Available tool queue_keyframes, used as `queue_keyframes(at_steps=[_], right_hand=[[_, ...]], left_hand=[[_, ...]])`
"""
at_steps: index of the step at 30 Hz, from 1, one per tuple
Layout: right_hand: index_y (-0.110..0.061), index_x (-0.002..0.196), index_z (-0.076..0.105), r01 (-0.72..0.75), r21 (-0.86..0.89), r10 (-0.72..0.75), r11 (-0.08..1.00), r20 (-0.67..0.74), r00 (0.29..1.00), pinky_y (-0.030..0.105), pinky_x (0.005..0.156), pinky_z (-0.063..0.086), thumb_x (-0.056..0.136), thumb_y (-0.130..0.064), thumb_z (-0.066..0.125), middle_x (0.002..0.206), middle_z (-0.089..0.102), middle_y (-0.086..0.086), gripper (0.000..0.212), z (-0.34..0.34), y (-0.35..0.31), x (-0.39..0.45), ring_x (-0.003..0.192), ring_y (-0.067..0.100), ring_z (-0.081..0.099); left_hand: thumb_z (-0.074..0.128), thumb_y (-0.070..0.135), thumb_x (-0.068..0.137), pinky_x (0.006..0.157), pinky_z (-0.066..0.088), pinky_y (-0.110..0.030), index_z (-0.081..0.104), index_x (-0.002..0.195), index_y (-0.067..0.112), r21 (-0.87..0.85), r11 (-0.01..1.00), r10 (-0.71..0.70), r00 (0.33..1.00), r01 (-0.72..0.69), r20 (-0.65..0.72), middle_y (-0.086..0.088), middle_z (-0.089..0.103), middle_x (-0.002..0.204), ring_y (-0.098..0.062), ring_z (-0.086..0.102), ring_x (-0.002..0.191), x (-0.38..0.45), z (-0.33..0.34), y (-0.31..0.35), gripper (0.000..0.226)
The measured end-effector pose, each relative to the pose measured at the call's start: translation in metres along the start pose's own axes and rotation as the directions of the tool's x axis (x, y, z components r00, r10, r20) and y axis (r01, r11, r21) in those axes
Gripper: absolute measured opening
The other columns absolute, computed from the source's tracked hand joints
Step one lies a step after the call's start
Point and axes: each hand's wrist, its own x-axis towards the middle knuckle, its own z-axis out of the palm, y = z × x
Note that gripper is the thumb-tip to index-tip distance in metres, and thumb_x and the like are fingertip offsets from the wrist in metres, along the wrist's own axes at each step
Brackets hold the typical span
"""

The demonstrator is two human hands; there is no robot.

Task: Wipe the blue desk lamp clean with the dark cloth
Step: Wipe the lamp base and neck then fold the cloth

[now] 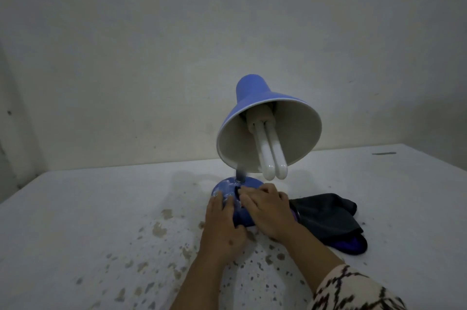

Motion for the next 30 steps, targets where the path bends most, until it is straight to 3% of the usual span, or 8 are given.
queue_keyframes(at_steps=[5, 8, 13, 18, 20, 25, 30], right_hand=[[-0.027, 0.109, 0.051, -0.105, -0.002, 0.105, 0.994, 0.0, 0.994, 0.043, 0.097, 0.031, 0.097, -0.028, 0.025, 0.121, 0.055, -0.004, 0.029, -0.007, 0.013, 0.008, 0.113, 0.02, 0.037], [-0.028, 0.102, 0.051, -0.118, -0.015, 0.118, 0.993, -0.003, 0.993, 0.042, 0.094, 0.031, 0.095, -0.033, 0.027, 0.12, 0.055, -0.006, 0.026, -0.002, 0.011, 0.014, 0.108, 0.019, 0.036], [-0.035, 0.119, 0.048, -0.129, 0.084, 0.13, 0.988, -0.008, 0.991, 0.044, 0.104, 0.027, 0.091, -0.049, 0.035, 0.126, 0.049, 0.0, 0.034, 0.003, 0.006, 0.011, 0.121, 0.021, 0.033], [-0.04, 0.124, 0.047, -0.047, 0.141, 0.046, 0.989, 0.011, 0.999, 0.042, 0.106, 0.021, 0.092, -0.049, 0.033, 0.135, 0.047, -0.01, 0.035, 0.003, -0.002, 0.002, 0.126, 0.017, 0.03], [-0.041, 0.125, 0.046, -0.01, 0.143, 0.009, 0.99, 0.007, 1.0, 0.04, 0.106, 0.02, 0.094, -0.047, 0.033, 0.135, 0.047, -0.014, 0.034, 0.002, -0.004, -0.001, 0.125, 0.015, 0.03], [-0.039, 0.128, 0.046, -0.034, 0.144, 0.029, 0.989, 0.037, 0.999, 0.039, 0.103, 0.035, 0.096, -0.035, 0.031, 0.131, 0.051, -0.005, 0.035, -0.003, 0.016, 0.009, 0.12, 0.017, 0.037], [-0.023, 0.104, 0.059, -0.113, 0.155, 0.119, 0.981, -0.031, 0.992, 0.041, 0.086, 0.05, 0.091, -0.036, 0.026, 0.102, 0.065, 0.007, 0.038, 0.006, 0.028, 0.019, 0.102, 0.026, 0.055]], left_hand=[[0.038, 0.027, 0.091, 0.118, 0.002, -0.025, 0.016, 0.149, 0.017, -0.071, 0.997, 0.007, 1.0, -0.008, -0.01, -0.001, -0.002, 0.16, -0.016, 0.0, 0.147, 0.0, -0.001, -0.004, 0.063], [0.043, 0.017, 0.092, 0.118, 0.002, -0.025, 0.017, 0.149, 0.017, -0.085, 0.996, 0.004, 1.0, -0.005, -0.016, -0.001, -0.002, 0.159, -0.016, -0.001, 0.147, 0.0, 0.0, -0.003, 0.062], [0.048, 0.018, 0.089, 0.121, 0.008, -0.036, 0.013, 0.149, 0.016, -0.043, 0.999, 0.029, 1.0, -0.029, 0.0, -0.002, -0.004, 0.159, -0.021, -0.003, 0.147, 0.001, 0.002, 0.002, 0.069], [0.045, 0.03, 0.08, 0.121, 0.009, -0.038, 0.018, 0.149, 0.018, -0.07, 0.996, 0.06, 0.998, -0.059, 0.01, -0.004, 0.002, 0.159, -0.022, 0.0, 0.147, -0.001, 0.0, 0.002, 0.075], [0.046, 0.026, 0.084, 0.121, 0.008, -0.036, 0.017, 0.149, 0.017, -0.066, 0.997, 0.048, 0.999, -0.047, 0.009, -0.004, 0.001, 0.159, -0.021, -0.001, 0.147, -0.001, -0.002, 0.002, 0.072], [0.044, 0.02, 0.093, 0.119, 0.004, -0.029, 0.013, 0.149, 0.017, -0.05, 0.999, 0.016, 1.0, -0.016, -0.014, -0.001, -0.004, 0.159, -0.018, -0.003, 0.147, -0.001, -0.004, -0.001, 0.064], [0.047, 0.021, 0.092, 0.12, 0.006, -0.028, 0.019, 0.148, 0.018, -0.08, 0.997, 0.016, 1.0, -0.018, -0.026, 0.0, -0.001, 0.159, -0.017, 0.0, 0.147, 0.001, 0.0, -0.002, 0.062]])
